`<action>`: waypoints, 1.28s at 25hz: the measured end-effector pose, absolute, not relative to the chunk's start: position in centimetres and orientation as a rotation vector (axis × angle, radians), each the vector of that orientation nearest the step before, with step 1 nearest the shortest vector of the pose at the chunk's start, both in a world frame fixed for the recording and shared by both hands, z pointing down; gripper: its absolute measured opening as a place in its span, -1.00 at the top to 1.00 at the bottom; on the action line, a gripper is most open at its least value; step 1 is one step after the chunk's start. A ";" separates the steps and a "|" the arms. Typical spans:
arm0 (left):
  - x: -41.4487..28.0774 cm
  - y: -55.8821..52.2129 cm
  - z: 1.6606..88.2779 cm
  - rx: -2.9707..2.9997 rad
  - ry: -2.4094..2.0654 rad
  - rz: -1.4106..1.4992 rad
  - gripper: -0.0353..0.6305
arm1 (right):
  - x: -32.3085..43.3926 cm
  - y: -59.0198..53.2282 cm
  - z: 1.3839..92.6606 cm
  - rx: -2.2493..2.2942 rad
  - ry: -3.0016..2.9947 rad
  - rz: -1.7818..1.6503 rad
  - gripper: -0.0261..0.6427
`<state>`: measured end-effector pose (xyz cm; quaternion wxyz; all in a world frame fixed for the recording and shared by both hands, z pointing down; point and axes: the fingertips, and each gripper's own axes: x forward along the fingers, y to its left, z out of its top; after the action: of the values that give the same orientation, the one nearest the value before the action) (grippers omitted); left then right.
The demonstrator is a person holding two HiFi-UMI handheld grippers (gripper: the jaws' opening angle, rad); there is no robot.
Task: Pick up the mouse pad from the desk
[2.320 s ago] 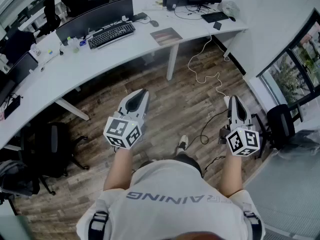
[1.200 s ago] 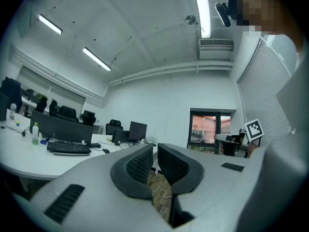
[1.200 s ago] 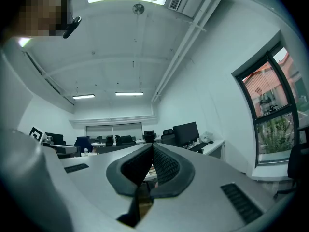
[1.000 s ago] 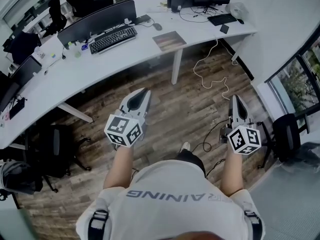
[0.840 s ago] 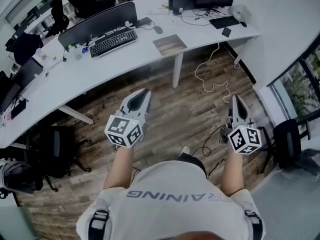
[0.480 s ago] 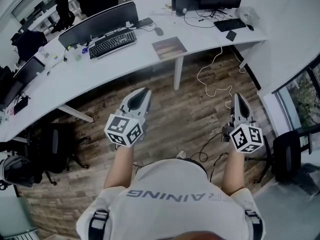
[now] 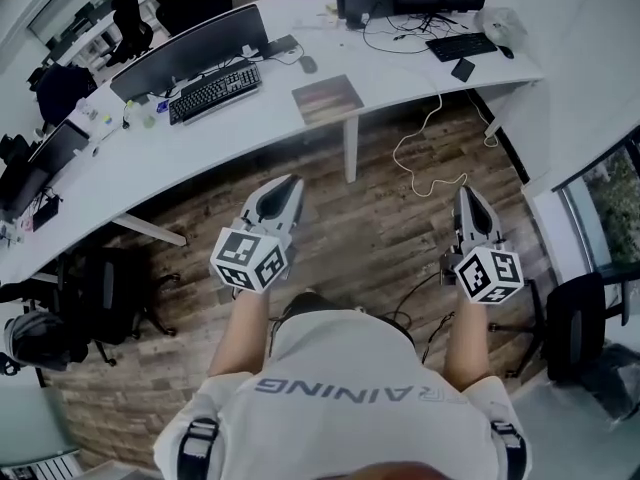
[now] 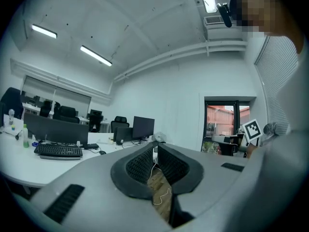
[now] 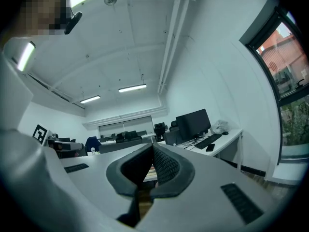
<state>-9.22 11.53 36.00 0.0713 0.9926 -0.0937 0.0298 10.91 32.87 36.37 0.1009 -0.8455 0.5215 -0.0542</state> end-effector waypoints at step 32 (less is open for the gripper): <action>9.2 -15.3 38.3 2.900 -0.389 0.100 0.74 | 29.5 3.3 37.2 -2.468 1.753 -0.215 0.86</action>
<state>9.18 -15.29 38.30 0.1067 0.9849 -0.1322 0.0339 29.51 3.25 37.15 0.0533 -0.8122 0.5767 -0.0708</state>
